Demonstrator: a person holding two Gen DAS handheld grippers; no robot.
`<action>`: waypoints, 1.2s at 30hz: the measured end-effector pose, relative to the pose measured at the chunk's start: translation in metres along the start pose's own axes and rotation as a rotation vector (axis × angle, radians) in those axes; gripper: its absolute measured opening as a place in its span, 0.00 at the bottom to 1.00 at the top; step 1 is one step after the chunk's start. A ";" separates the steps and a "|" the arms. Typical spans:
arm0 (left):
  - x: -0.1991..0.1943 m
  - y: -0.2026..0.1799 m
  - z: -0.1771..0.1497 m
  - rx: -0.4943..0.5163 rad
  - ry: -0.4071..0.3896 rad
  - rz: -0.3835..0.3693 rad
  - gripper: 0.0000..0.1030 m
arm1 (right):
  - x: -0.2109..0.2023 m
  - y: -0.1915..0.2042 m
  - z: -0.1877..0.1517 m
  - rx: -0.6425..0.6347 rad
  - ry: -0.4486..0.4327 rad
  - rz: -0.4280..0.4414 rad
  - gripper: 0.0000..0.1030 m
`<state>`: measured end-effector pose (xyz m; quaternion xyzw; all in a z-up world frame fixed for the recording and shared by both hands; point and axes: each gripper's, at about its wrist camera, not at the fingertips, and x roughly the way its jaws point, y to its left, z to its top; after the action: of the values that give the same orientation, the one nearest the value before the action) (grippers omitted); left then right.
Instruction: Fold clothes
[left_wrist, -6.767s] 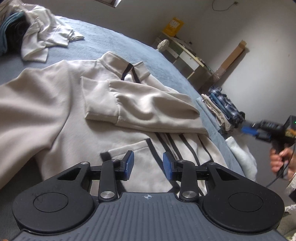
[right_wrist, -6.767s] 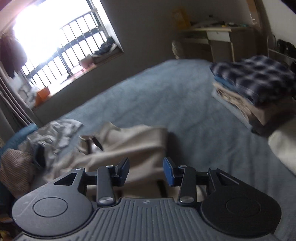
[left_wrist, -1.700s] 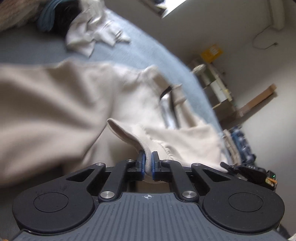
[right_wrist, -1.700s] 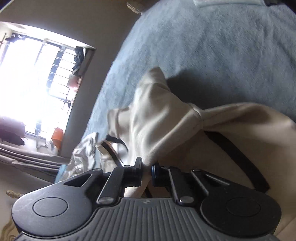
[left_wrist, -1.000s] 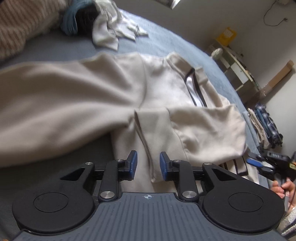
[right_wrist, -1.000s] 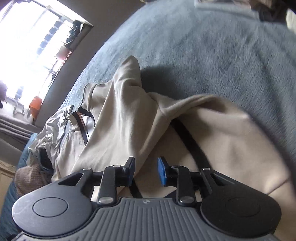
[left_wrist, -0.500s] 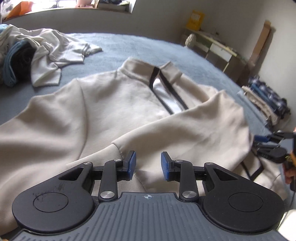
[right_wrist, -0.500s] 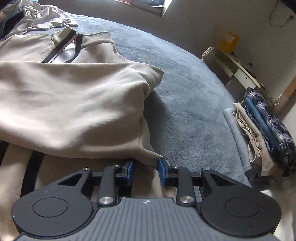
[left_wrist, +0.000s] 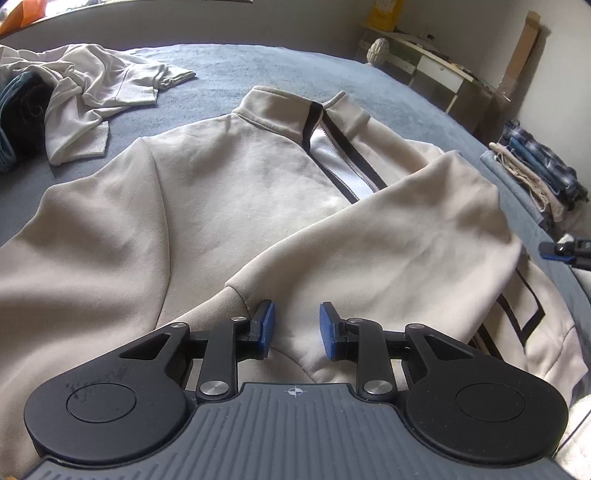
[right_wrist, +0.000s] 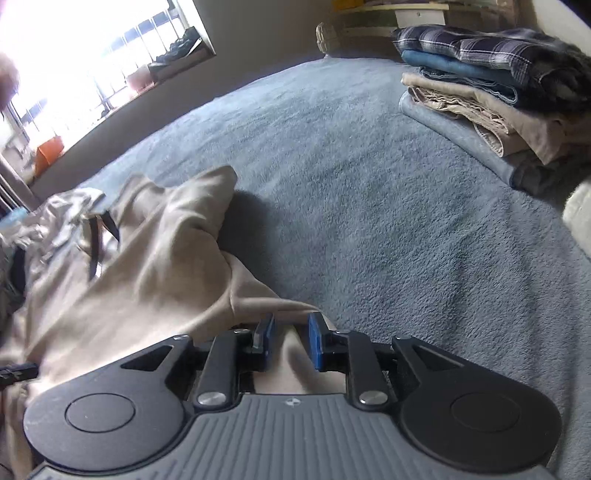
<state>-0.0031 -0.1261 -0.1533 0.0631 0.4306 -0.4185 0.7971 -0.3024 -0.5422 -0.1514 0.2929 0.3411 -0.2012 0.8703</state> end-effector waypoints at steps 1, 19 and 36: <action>0.000 0.001 0.001 0.000 0.002 -0.005 0.26 | -0.005 -0.002 0.010 0.034 -0.008 0.036 0.32; 0.004 0.023 -0.019 -0.133 -0.110 -0.117 0.27 | 0.197 0.104 0.178 -0.230 0.292 0.162 0.59; 0.007 0.026 -0.023 -0.138 -0.138 -0.137 0.27 | 0.199 0.171 0.137 -0.665 0.326 -0.077 0.08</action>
<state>0.0027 -0.1026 -0.1795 -0.0505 0.4056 -0.4448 0.7969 -0.0065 -0.5325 -0.1479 0.0092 0.5329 -0.0625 0.8438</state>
